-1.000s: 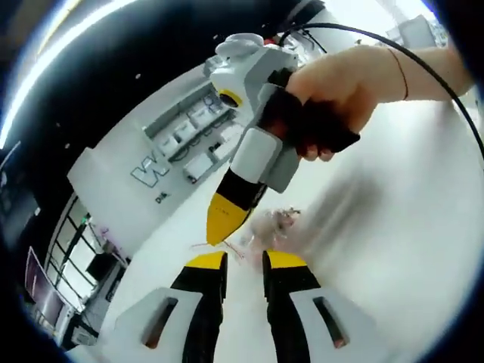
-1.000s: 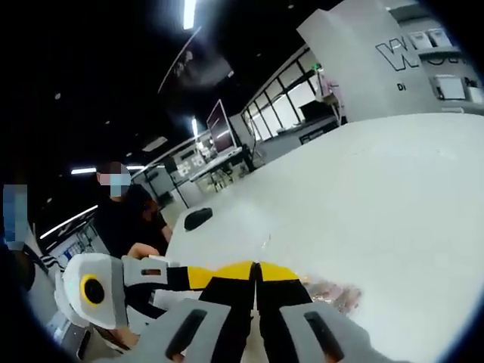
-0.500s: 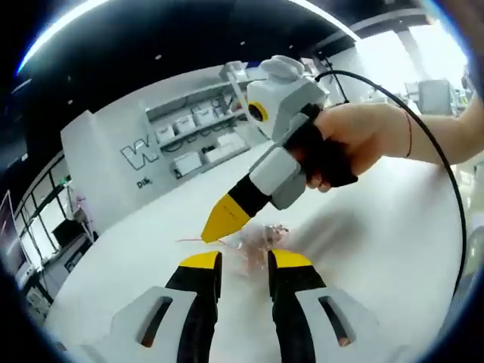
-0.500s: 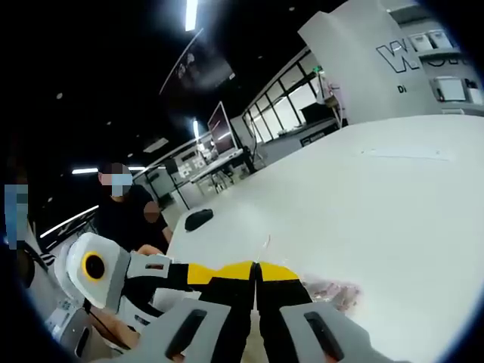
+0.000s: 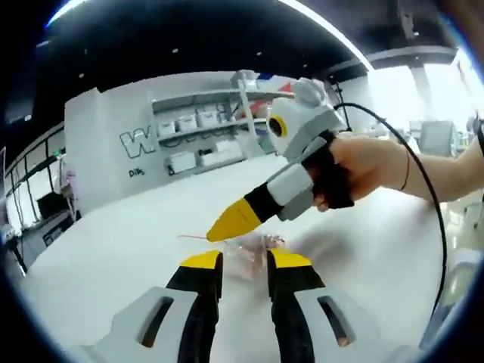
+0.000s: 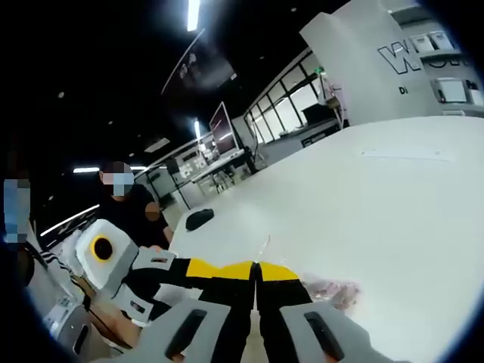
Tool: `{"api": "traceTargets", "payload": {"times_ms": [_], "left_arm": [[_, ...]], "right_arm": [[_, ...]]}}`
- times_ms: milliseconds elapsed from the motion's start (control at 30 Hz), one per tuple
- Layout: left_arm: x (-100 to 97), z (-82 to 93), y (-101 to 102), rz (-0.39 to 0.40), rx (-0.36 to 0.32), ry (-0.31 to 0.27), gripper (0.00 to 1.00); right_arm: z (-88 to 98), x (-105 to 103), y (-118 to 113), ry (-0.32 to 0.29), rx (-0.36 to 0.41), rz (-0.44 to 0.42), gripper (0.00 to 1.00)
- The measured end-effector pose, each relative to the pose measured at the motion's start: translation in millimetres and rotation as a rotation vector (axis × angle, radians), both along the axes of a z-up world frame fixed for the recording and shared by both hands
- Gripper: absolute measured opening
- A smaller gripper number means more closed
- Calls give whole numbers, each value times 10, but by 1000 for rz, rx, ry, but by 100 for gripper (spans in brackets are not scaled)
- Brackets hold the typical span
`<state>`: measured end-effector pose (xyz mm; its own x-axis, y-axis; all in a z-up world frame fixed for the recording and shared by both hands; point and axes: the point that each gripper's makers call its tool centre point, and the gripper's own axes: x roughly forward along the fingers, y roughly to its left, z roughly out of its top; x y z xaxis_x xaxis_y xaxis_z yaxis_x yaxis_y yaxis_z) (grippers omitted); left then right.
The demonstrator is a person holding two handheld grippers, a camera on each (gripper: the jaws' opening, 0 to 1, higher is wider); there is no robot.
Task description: Open the resealable bag by pulling the two sides of the seal apart until the entire bag opening is separated and visibly accessible.
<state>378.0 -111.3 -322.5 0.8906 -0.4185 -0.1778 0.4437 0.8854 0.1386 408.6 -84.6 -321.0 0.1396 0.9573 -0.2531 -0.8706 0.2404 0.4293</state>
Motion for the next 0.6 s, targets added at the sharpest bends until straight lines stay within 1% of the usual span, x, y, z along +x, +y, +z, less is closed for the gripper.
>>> {"api": "traceTargets", "payload": {"times_ms": [33,200,333,467,600], "left_arm": [[-1,11,12,1,-18,6,24],[24,-27,88,31,-20,30,23],[22,-38,101,24,-79,54,22],[28,-20,117,20,-121,57,22],[28,24,157,10,-195,65,22]], "right_arm": [[2,-1,0,1,2,-1,0],[9,35,-15,0,2,1,0],[14,57,-31,1,5,-3,0],[13,36,-44,3,11,-4,0],[-4,13,-76,5,15,-6,0]]}}
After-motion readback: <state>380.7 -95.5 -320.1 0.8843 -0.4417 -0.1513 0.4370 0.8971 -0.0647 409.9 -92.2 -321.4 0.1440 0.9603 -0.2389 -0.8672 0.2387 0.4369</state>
